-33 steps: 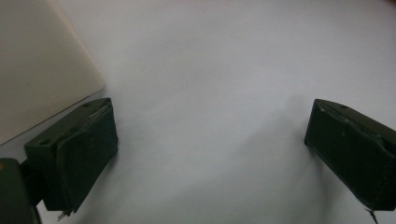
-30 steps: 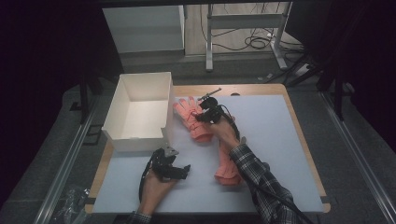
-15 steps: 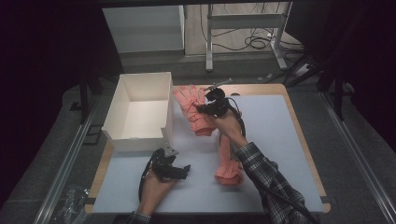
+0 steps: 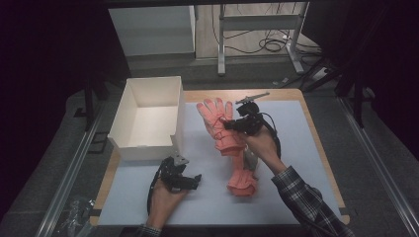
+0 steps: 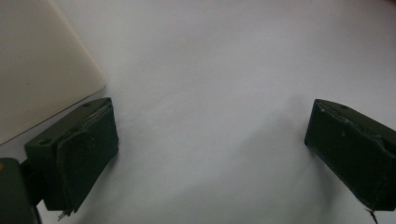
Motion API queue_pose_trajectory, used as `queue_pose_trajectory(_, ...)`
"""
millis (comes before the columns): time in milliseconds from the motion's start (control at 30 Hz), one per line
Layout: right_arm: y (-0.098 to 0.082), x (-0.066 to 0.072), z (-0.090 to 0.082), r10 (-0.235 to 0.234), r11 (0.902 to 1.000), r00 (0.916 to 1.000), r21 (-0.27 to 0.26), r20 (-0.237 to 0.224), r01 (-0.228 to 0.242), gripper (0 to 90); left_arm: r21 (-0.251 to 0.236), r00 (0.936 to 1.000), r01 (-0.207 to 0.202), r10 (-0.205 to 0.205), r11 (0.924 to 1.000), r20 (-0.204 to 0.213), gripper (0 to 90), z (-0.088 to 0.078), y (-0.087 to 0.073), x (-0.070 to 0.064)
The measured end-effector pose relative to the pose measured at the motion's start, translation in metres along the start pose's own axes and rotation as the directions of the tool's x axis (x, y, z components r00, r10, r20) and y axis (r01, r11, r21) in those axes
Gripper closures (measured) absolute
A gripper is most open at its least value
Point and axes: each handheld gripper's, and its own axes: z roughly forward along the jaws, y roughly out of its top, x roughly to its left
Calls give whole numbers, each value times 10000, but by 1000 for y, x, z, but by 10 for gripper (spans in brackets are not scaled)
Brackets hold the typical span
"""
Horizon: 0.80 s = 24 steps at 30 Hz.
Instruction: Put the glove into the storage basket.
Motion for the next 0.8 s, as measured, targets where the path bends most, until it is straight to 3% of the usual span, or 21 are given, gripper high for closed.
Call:
queue_pose_trajectory(300, -30, 0, -34, 456, 9989, 9989, -106, 87, -455, 848, 8, 10000, -14, 14, 10000, -14, 25, 0, 0, 0)
queue_pose_trajectory(467, -55, 3, -56, 968, 9952, 9952, -176, 152, -965, 845, -6, 10000, 4, -4, 10000, 2, 25, 0, 0, 0)
queue_pose_trajectory(800, -99, 8, -75, 1701, 9847, 9851, -438, 245, -1689, 840, -9, 10000, -18, 18, 10000, 6, 25, 0, 0, 0)
